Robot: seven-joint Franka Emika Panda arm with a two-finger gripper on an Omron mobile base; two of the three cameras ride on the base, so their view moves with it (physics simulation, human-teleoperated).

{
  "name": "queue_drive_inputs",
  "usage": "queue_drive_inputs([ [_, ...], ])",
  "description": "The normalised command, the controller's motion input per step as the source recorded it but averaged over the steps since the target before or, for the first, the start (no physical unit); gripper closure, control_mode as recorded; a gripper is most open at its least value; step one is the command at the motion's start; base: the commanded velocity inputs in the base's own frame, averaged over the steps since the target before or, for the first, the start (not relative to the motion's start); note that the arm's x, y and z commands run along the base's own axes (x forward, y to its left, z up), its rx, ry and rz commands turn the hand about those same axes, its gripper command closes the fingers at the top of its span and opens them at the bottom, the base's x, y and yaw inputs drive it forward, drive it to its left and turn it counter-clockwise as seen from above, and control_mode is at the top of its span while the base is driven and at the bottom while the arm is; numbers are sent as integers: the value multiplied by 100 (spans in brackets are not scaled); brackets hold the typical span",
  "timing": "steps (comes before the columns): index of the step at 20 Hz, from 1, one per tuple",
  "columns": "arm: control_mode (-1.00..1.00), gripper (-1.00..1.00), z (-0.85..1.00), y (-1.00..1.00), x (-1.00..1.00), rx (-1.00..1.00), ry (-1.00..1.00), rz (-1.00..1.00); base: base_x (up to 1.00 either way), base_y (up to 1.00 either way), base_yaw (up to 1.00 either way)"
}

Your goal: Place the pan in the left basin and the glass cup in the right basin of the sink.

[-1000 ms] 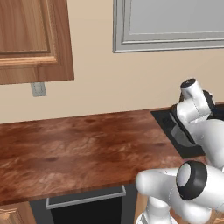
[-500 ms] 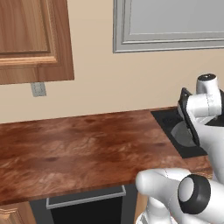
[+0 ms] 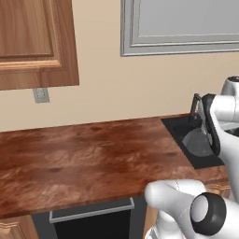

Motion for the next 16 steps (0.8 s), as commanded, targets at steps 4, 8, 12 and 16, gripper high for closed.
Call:
queue_drive_inputs([
  [4,-100,-100,0,20,-30,12,-16,-25,0,0,0],
  [8,-100,-100,-4,24,-28,6,-14,-23,0,0,0],
  [12,-100,-100,-6,34,-18,1,-12,-19,0,0,0],
  [16,-100,-100,-7,24,-5,1,-3,-17,0,0,0],
])
